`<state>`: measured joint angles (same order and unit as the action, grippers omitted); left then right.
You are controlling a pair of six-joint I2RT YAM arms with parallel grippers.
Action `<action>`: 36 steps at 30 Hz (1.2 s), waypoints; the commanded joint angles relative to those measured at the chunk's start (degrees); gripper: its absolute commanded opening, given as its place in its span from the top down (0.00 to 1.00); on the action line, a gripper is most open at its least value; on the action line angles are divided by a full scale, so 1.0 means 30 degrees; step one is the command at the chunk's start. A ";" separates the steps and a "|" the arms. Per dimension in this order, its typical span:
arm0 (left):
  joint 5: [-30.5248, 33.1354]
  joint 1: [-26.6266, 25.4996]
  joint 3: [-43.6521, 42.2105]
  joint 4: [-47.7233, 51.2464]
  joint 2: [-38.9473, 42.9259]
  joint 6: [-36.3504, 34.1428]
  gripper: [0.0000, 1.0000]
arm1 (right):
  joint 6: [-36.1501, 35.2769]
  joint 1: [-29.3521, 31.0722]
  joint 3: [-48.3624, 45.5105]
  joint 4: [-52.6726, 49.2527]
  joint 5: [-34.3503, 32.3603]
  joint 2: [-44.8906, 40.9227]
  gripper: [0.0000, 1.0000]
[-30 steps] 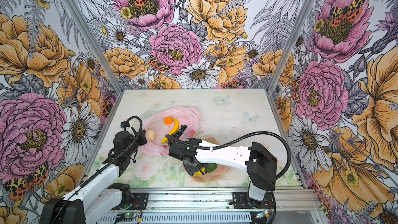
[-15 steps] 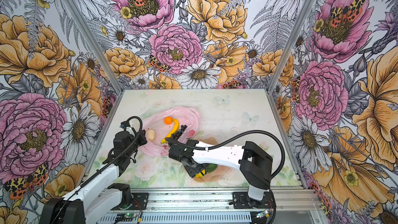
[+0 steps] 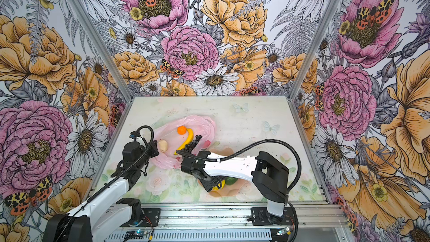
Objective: Take the fake fruits out of the plastic bag
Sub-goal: 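Lower the yellow lemon into the bowl and open the right gripper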
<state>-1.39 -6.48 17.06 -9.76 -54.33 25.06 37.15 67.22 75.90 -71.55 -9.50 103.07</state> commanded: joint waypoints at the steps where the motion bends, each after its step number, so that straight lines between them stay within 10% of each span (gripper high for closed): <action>1: -0.0334 0.0141 -0.0292 -0.0553 0.0238 -0.0295 1.00 | -0.0190 0.0042 0.0625 -0.0320 -0.0538 0.0229 0.35; 36: -0.0299 0.0191 -0.0317 -0.0464 0.0450 -0.0321 1.00 | -0.0200 -0.0241 0.0263 -0.0898 -0.1120 -0.0525 0.13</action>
<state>-1.39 -6.46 16.99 -9.76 -54.00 25.06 35.99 67.05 77.10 -73.25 -10.31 102.63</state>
